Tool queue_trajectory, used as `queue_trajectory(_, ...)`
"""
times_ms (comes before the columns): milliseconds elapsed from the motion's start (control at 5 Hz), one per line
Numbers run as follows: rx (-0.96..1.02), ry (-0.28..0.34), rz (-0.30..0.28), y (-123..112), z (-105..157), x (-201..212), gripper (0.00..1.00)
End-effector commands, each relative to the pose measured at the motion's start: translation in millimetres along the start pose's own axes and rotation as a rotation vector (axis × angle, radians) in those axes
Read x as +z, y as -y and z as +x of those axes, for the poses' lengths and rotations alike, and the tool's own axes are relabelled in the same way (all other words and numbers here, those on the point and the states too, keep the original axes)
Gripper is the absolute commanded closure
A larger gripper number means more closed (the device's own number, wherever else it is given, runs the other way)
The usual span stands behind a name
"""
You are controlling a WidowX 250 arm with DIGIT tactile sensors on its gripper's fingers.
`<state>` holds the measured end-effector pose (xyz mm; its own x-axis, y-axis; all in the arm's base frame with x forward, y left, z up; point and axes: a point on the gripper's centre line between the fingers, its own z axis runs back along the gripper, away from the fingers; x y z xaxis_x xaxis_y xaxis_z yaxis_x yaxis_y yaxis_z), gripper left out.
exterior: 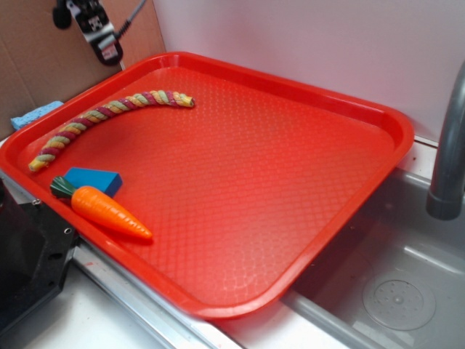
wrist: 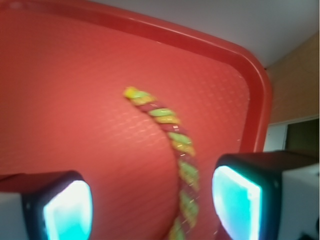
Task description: Grab the multicolored rope.
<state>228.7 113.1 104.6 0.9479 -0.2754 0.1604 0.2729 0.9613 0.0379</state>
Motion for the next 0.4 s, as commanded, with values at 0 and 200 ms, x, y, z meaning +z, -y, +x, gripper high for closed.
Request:
queue_trajectory(0, -0.072, -0.019, 0.027, -21, 4, -44, 0.0)
queue_trajectory(200, -0.061, -0.048, 0.04, -28, 3, -65, 0.0)
